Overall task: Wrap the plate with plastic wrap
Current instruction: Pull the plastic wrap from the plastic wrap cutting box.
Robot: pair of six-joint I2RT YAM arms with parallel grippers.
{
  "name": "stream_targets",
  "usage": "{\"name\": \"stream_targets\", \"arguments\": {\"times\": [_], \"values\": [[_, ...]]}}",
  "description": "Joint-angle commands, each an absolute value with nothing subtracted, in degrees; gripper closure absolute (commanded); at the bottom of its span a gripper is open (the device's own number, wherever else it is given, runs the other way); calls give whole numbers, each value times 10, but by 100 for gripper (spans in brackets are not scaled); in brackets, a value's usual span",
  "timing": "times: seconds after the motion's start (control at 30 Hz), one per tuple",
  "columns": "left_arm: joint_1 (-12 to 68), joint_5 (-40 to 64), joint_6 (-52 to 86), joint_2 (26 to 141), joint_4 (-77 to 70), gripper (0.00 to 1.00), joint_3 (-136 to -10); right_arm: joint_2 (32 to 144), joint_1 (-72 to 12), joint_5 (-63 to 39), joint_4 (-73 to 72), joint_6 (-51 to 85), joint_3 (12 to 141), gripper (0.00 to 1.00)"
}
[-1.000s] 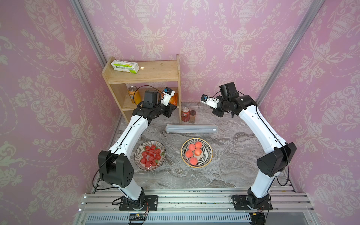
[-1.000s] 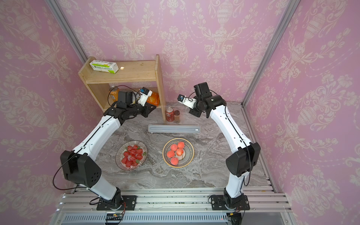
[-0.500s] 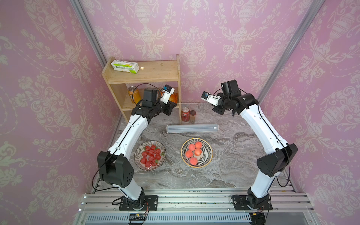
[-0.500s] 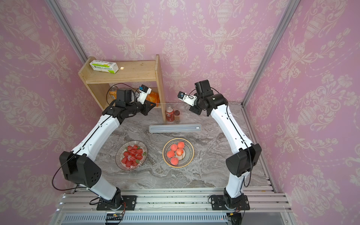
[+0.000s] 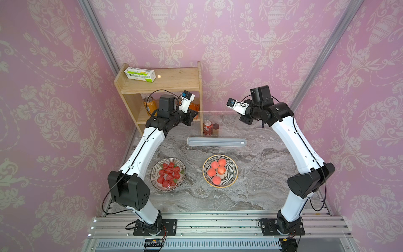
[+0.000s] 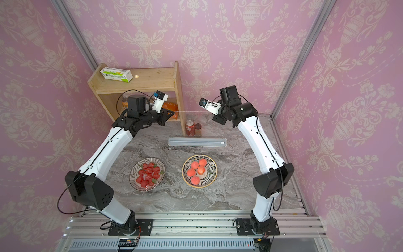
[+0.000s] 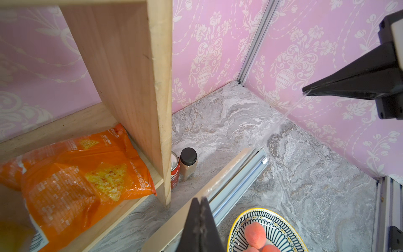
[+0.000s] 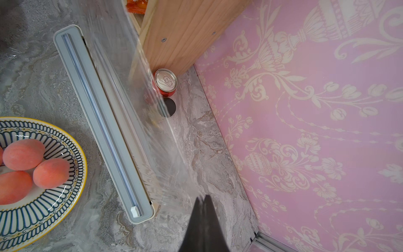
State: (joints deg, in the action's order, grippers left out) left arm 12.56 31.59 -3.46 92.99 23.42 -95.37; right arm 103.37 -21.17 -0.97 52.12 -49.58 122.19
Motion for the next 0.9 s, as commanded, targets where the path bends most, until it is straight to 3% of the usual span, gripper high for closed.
{"name": "stream_targets", "arguments": {"times": [0.0, 0.87], "values": [[127, 316, -25, 927, 217, 100, -985, 1008, -214, 5, 511, -507, 1251, 100], [140, 302, -22, 928, 210, 100, -1026, 1015, -215, 7, 510, -518, 1295, 100]]}}
